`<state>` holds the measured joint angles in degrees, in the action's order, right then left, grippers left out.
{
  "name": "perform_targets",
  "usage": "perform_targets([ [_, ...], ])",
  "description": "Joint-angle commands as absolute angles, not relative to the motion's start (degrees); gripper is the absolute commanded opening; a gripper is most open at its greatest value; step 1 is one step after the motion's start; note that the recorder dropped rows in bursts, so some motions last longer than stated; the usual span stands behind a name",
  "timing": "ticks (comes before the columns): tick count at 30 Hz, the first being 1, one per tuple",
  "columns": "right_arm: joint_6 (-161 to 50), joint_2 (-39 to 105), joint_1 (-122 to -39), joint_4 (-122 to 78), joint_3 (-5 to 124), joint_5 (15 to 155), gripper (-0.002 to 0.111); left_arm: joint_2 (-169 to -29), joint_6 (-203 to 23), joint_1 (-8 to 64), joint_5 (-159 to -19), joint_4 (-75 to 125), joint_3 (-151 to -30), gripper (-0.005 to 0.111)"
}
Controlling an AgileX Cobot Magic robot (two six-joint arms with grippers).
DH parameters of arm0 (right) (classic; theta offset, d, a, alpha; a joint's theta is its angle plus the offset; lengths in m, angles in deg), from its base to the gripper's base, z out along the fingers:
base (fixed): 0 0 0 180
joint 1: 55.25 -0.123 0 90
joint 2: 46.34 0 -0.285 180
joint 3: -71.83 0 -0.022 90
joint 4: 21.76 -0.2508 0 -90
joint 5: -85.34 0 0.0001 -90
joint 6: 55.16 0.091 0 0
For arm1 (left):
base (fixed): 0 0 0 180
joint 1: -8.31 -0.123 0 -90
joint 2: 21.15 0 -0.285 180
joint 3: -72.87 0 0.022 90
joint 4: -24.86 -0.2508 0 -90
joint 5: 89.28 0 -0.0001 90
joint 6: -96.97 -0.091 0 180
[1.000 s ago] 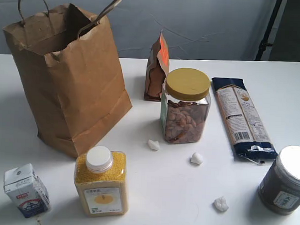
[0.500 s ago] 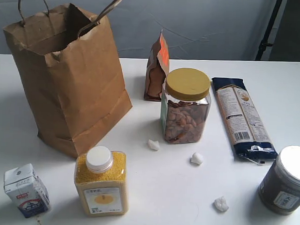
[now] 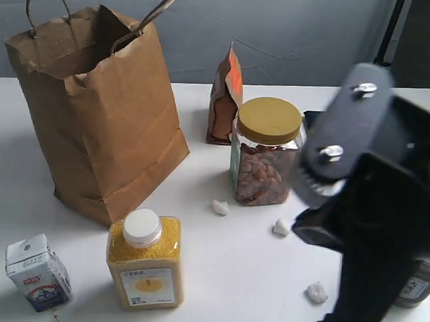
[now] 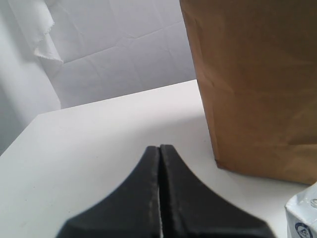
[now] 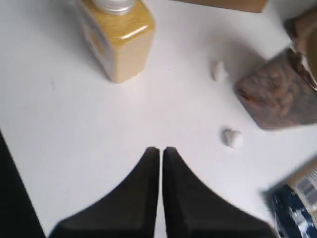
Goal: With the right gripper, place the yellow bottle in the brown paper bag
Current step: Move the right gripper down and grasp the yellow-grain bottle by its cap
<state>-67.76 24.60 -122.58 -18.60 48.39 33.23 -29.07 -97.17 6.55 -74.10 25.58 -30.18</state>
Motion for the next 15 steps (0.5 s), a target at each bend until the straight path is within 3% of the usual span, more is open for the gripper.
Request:
perform_targets([
  [1,-78.35,37.19,-124.42,-24.17,58.05,29.38,0.025,-28.94,-96.77,6.54,-74.42,25.59,-29.91,0.000],
  [5,-79.21,46.07,-124.42,-24.25,64.18,28.37,0.070,-28.94,-96.77,6.54,-74.42,25.59,-29.91,0.000],
  [8,-79.97,51.36,-124.42,-24.25,68.44,28.67,0.095,-28.94,-96.77,6.54,-74.42,25.59,-29.91,0.000],
  [15,-84.89,62.63,-124.42,-24.25,76.99,28.46,0.098,-28.94,-96.77,6.54,-74.42,25.59,-29.91,0.000],
])
